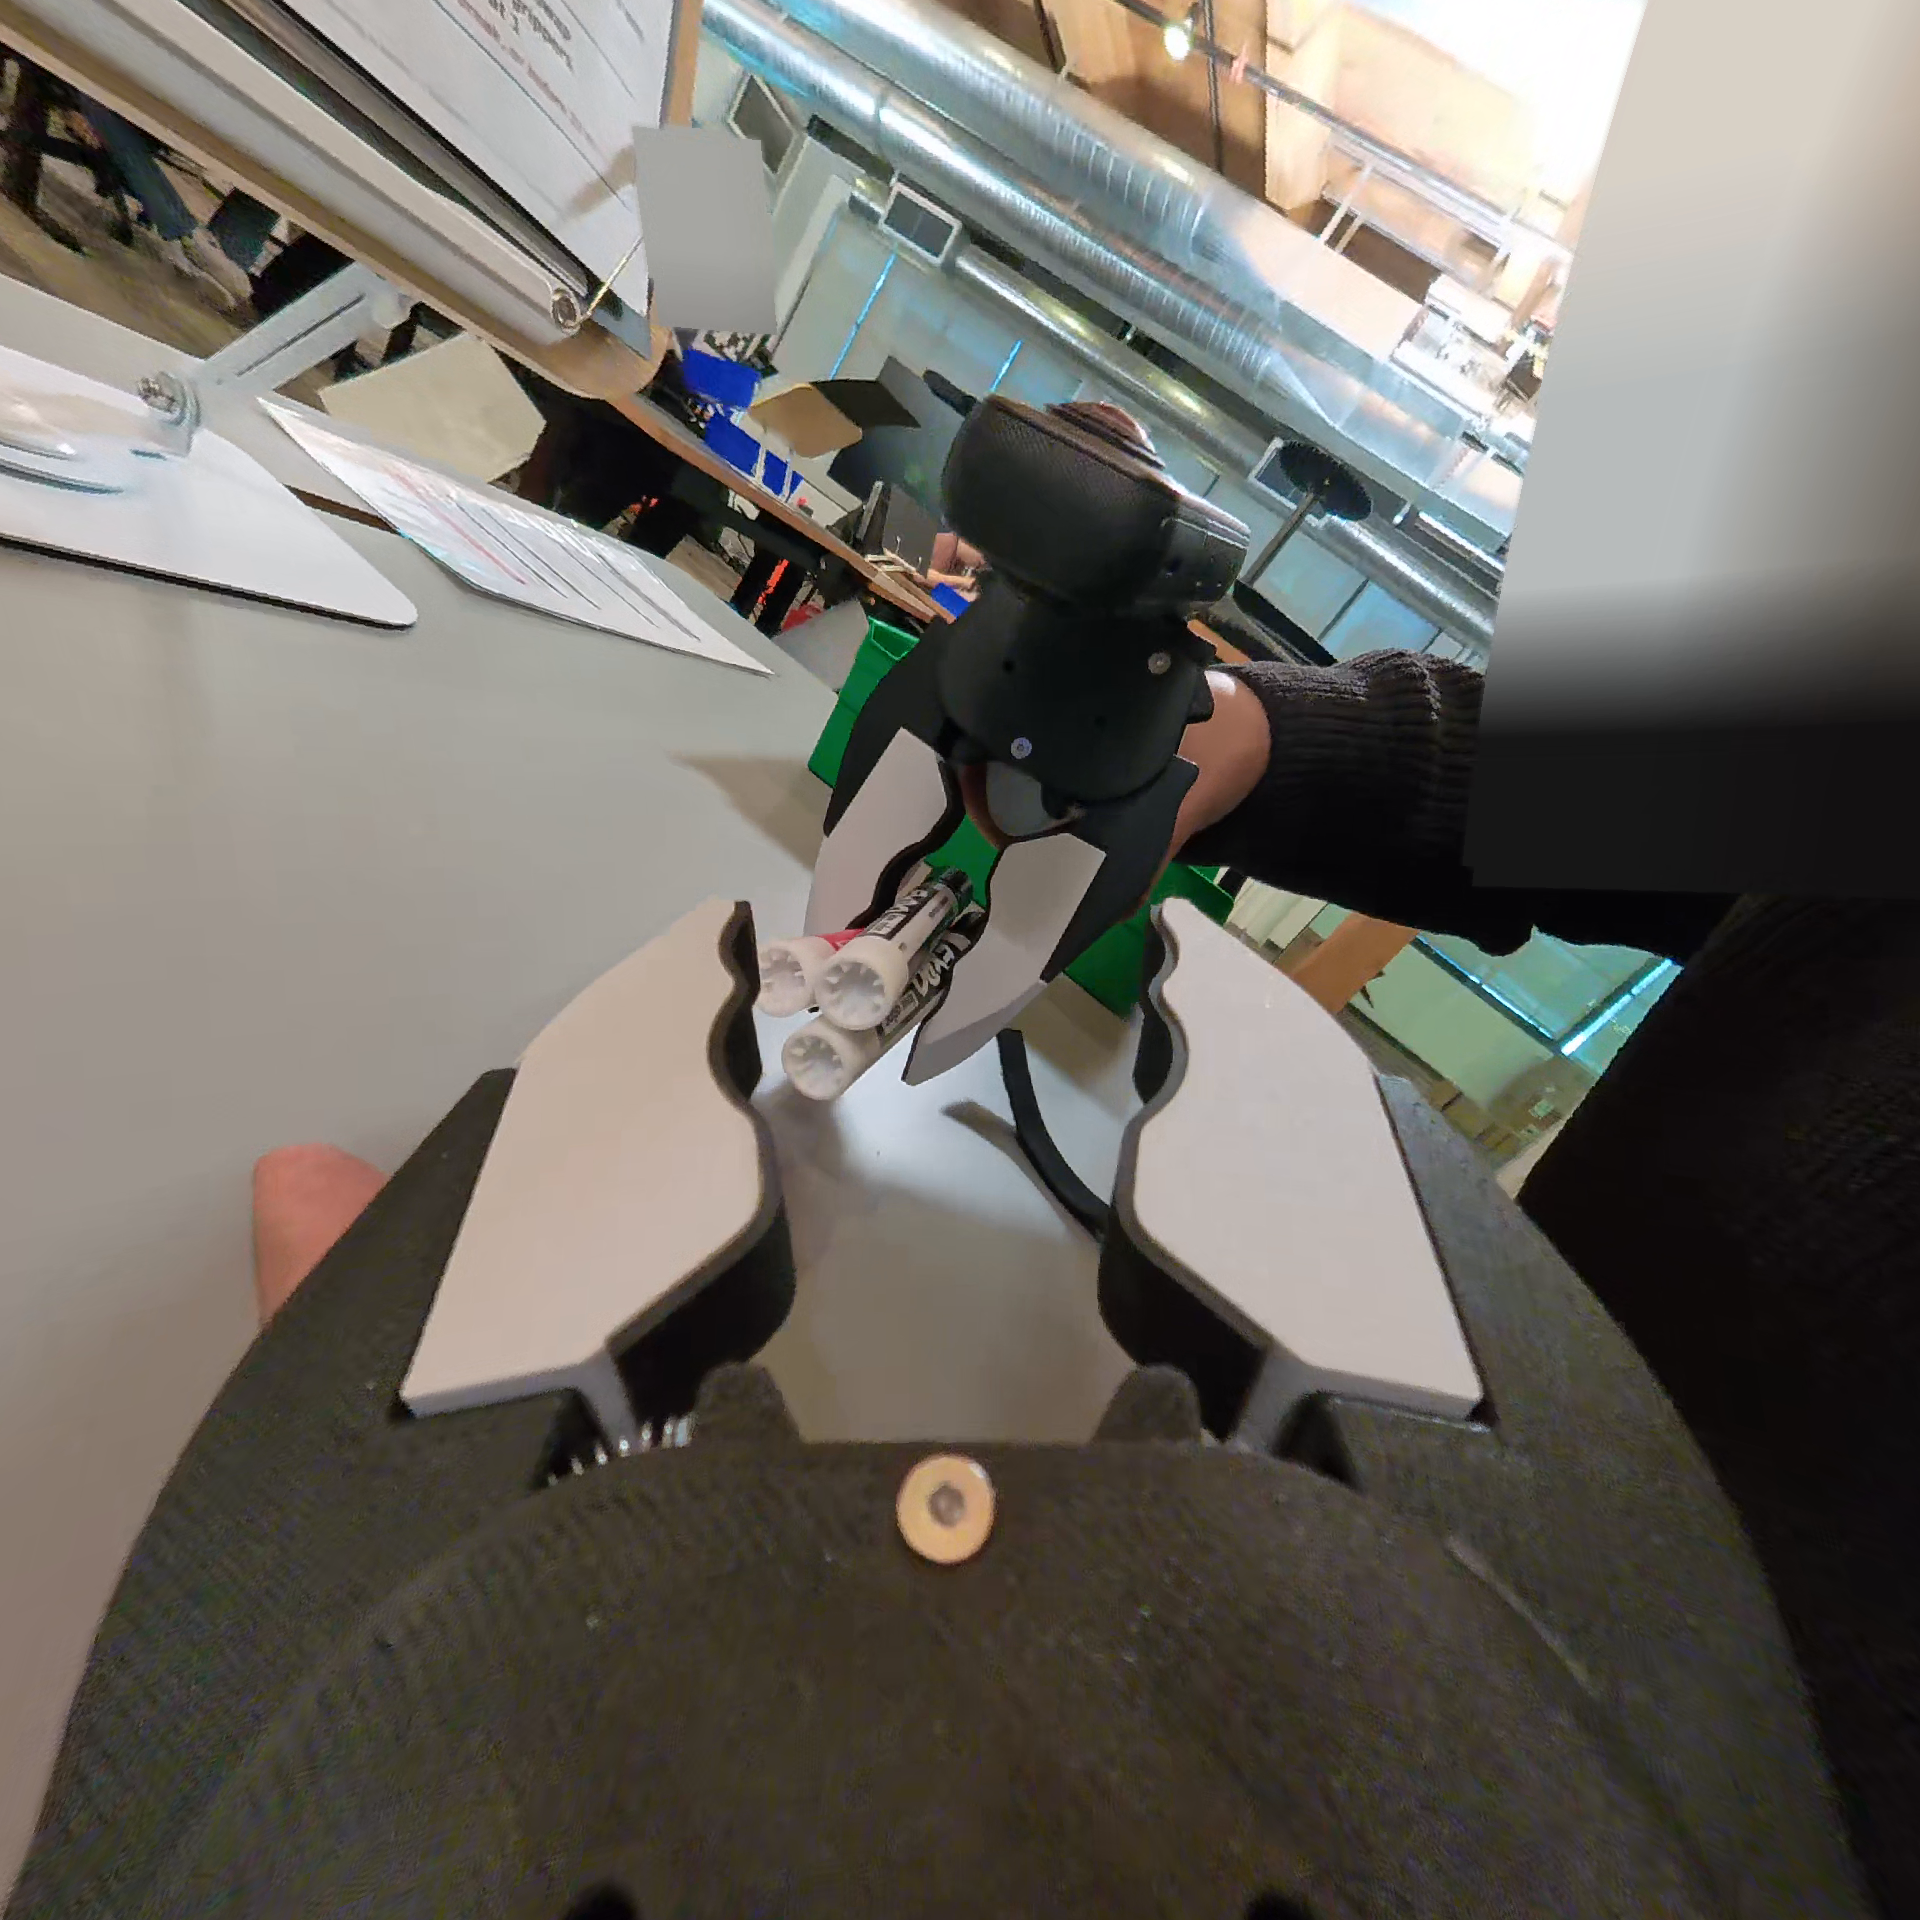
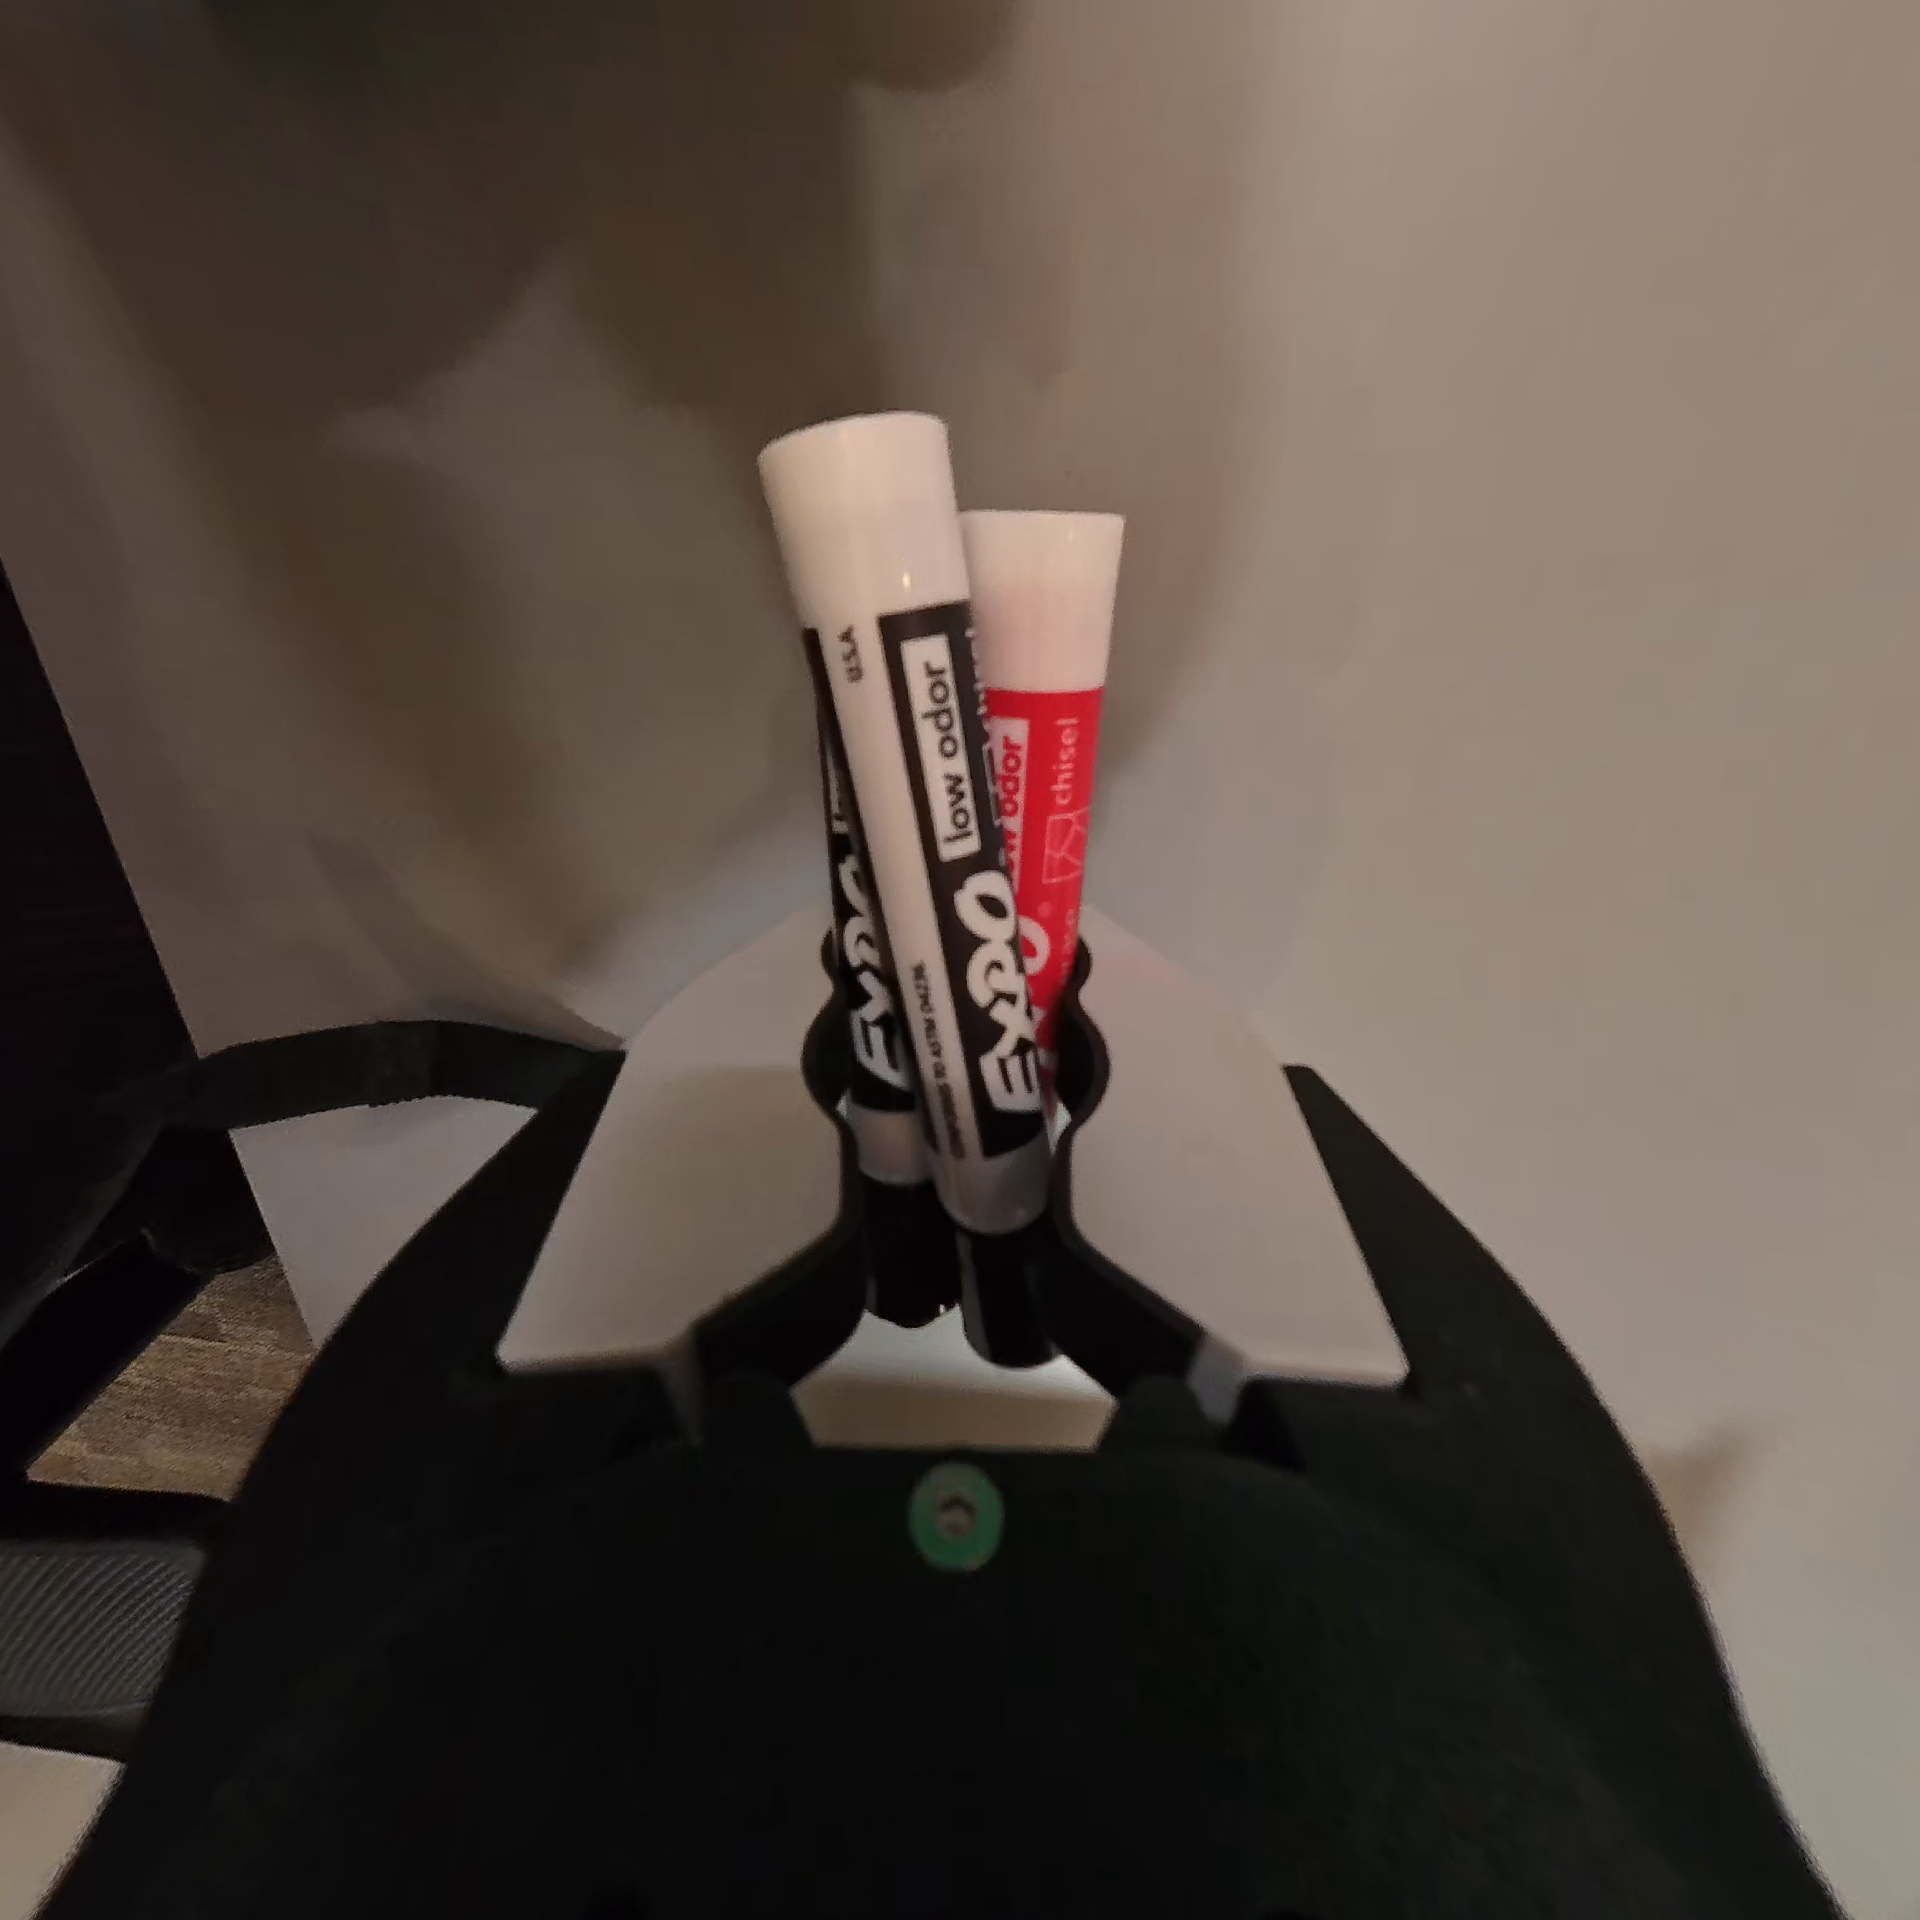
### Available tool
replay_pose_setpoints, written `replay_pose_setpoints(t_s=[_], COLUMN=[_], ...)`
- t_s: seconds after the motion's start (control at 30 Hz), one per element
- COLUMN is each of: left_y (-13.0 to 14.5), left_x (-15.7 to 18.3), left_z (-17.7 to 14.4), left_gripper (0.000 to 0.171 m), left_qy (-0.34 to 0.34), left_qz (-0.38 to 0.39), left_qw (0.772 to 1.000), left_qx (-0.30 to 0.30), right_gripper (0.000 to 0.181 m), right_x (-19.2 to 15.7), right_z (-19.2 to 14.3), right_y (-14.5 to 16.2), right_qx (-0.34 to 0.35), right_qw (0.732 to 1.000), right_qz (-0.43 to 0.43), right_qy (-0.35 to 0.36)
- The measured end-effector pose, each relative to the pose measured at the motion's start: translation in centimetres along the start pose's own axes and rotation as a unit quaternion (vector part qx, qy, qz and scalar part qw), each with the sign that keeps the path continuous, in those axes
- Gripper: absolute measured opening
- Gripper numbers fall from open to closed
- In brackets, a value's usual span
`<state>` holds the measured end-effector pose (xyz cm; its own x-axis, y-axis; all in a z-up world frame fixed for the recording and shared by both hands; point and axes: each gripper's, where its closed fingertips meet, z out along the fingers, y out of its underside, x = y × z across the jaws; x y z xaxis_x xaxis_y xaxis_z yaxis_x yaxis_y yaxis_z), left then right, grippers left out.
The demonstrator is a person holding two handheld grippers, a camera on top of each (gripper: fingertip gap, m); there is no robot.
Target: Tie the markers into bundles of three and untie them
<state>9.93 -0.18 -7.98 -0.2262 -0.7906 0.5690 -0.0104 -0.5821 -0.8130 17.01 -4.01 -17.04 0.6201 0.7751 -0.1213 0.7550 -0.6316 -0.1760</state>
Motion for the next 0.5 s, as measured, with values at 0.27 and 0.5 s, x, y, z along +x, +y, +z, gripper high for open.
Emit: replay_pose_setpoints(t_s=[0.27,0.5], left_y=[-0.3,-0.4], left_x=[-0.3,-0.6], left_z=[-0.2,-0.2], left_gripper=[0.072,0.073], left_qy=[-0.003,-0.003], left_qz=[-0.009,-0.017], left_qw=[1.0,1.0], left_qx=[0.01,0.014], right_gripper=[0.036,0.037], right_x=[0.1,0.2], right_z=[1.1,1.6], right_y=[0.4,0.7], right_qx=[-0.015,-0.03], right_qw=[1.0,1.0], right_qz=[-0.004,-0.007], right_qy=[0.001,0.002])
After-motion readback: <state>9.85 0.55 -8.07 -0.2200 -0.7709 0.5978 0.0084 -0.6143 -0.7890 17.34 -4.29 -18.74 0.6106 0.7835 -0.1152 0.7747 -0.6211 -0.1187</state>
